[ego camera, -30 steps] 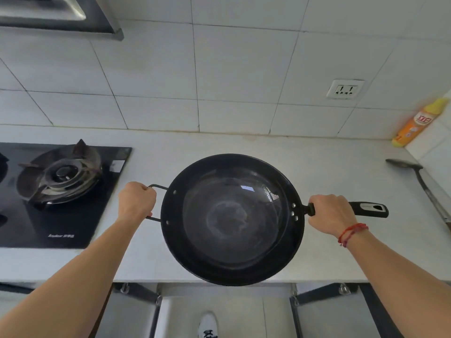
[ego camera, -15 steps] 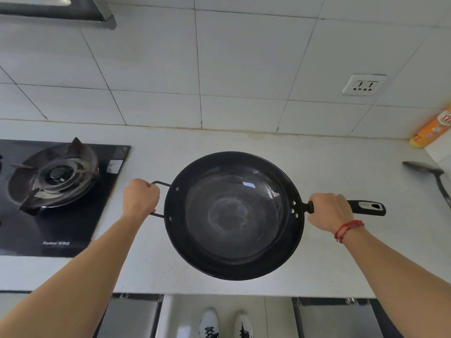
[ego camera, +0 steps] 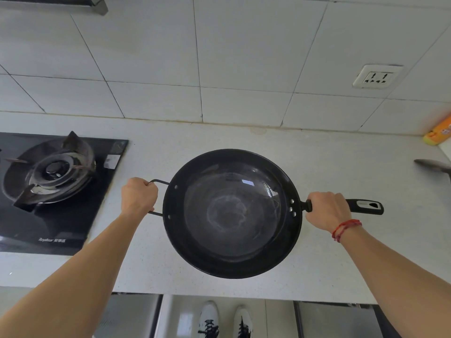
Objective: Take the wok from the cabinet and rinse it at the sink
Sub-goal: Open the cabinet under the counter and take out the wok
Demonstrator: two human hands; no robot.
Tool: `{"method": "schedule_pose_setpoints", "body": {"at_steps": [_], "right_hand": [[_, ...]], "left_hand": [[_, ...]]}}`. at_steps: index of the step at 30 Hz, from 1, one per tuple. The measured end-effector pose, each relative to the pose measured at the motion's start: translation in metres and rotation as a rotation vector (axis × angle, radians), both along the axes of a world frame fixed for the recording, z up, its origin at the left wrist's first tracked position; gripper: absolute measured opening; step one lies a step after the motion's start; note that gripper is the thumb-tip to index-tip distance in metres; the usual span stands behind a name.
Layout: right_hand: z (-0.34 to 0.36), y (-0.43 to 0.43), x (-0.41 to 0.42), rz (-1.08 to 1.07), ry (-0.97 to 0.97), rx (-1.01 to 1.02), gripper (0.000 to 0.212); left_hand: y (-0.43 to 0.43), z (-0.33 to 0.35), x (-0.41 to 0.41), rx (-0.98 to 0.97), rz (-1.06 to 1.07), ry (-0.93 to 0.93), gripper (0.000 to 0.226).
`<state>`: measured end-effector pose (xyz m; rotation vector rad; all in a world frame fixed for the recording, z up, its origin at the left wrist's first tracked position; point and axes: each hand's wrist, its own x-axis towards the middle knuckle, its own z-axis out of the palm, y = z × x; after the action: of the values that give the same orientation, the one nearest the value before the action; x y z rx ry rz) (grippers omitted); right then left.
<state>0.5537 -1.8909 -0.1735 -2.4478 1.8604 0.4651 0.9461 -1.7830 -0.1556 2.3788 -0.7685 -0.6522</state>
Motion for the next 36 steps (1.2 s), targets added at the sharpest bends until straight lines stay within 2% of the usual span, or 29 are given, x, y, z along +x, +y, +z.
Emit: {"method": "schedule_pose_setpoints", "body": {"at_steps": [3,7,17,23,36], "right_hand": [[-0.004,-0.003,0.001,0.004,0.003,0.01,0.01],[-0.011,-0.004,0.002,0.005,0.009,0.012,0.011],[-0.02,-0.008,0.0,0.01,0.023,0.016,0.015],[-0.024,-0.007,-0.005,0.011,-0.003,0.026,0.007],[-0.014,-0.001,-0.012,0.046,-0.023,0.006,0.015]], "left_hand": [[-0.001,-0.004,0.0,-0.01,0.013,0.015,0.022],[-0.001,-0.01,0.001,-0.02,0.031,0.015,0.035],[-0.002,-0.012,-0.004,-0.054,0.035,0.0,0.04],[-0.002,-0.013,-0.003,-0.049,0.031,-0.018,0.036],[0.007,-0.008,-0.006,-0.036,0.028,0.008,0.031]]}}
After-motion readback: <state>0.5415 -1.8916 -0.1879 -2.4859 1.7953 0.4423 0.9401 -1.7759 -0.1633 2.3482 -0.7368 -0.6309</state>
